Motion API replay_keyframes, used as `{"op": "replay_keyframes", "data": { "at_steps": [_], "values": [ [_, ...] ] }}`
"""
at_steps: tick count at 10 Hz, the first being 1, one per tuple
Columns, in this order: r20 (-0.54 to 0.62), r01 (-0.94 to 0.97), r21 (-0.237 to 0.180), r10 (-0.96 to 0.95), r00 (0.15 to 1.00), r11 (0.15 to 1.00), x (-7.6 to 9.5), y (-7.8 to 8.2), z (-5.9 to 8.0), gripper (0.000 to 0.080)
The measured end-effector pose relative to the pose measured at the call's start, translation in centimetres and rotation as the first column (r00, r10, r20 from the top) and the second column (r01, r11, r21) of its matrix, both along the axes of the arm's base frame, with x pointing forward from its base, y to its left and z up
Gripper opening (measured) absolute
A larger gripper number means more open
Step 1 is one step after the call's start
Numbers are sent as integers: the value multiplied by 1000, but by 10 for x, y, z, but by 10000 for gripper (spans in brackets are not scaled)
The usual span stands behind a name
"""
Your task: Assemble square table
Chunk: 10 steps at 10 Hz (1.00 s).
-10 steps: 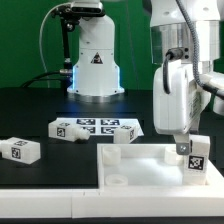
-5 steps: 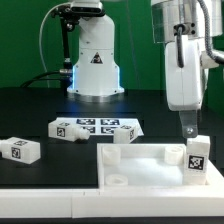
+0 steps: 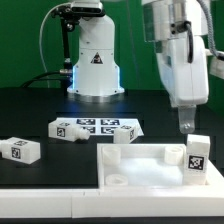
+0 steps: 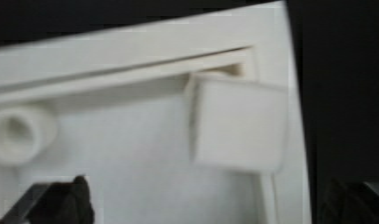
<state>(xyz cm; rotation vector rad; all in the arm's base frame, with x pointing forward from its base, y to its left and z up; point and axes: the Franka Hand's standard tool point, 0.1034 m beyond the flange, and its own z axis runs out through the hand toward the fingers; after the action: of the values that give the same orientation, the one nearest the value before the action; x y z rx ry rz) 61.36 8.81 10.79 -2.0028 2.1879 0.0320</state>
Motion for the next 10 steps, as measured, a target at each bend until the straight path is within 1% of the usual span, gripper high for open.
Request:
{"op": "replay_keyframes", "data": {
  "at_steps": [1, 2, 3, 6, 7, 8, 9, 10],
  "values": [
    [11, -139, -11, 139, 990, 990, -11, -9, 3, 648],
    [17, -211, -21, 212, 977, 977, -16, -10, 7, 648],
    [21, -259, -39, 260, 965, 965, -16, -4, 10, 648],
    [33, -436, -67, 439, 898, 897, -17, -7, 7, 648],
    [36, -505, -79, 509, 860, 860, -18, -8, 6, 648],
    [24, -562, -77, 565, 825, 824, -29, -10, 1, 648],
    [12, -641, -63, 643, 766, 765, -45, -11, 0, 648],
    [1, -711, -31, 711, 703, 702, -60, -12, 1, 648]
  ]
}}
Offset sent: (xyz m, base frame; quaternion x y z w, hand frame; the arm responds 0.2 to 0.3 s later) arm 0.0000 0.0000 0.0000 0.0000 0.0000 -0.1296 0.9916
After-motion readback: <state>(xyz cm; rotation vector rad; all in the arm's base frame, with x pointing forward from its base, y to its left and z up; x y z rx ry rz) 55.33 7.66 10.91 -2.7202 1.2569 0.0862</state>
